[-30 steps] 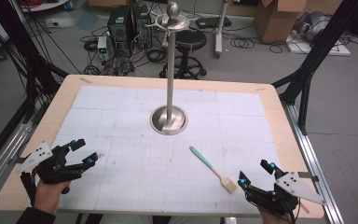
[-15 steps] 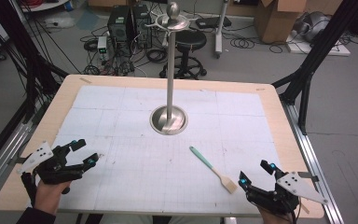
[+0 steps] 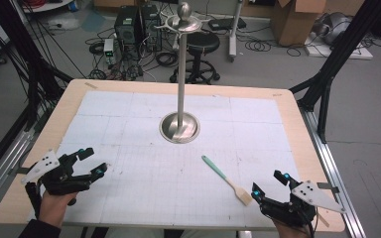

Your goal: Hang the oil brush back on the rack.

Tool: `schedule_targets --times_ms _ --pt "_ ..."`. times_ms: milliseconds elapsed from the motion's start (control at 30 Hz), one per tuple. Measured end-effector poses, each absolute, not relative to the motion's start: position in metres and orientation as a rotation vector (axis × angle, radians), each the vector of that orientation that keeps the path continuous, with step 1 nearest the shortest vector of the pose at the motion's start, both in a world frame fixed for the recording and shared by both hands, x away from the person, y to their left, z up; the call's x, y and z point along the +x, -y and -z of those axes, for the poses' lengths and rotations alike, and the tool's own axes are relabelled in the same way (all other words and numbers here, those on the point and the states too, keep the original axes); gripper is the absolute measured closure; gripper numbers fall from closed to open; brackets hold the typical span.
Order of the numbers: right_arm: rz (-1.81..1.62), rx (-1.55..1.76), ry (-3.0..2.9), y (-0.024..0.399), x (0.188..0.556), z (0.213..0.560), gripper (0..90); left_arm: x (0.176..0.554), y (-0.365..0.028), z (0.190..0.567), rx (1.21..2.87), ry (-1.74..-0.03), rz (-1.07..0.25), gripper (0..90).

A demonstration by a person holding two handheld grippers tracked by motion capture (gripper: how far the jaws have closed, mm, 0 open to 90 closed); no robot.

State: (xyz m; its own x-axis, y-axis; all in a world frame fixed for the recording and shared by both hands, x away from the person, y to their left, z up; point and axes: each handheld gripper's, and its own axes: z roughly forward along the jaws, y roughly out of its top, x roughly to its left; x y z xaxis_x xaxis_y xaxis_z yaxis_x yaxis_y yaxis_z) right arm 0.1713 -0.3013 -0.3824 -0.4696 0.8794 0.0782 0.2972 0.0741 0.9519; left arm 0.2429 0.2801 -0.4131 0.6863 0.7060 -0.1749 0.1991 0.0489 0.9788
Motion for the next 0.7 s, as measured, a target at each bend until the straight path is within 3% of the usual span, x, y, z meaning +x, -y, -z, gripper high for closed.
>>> schedule_targets --times_ms 333,700 --pt "-1.368 1.184 -1.950 0.294 0.191 0.387 18.4 0.243 -0.277 0.412 1.498 -0.768 -0.439 19.1" --pt "-1.262 1.149 -2.133 0.269 0.225 0.395 37.5 0.243 -0.275 0.413 1.505 -0.756 -0.419 18.3"
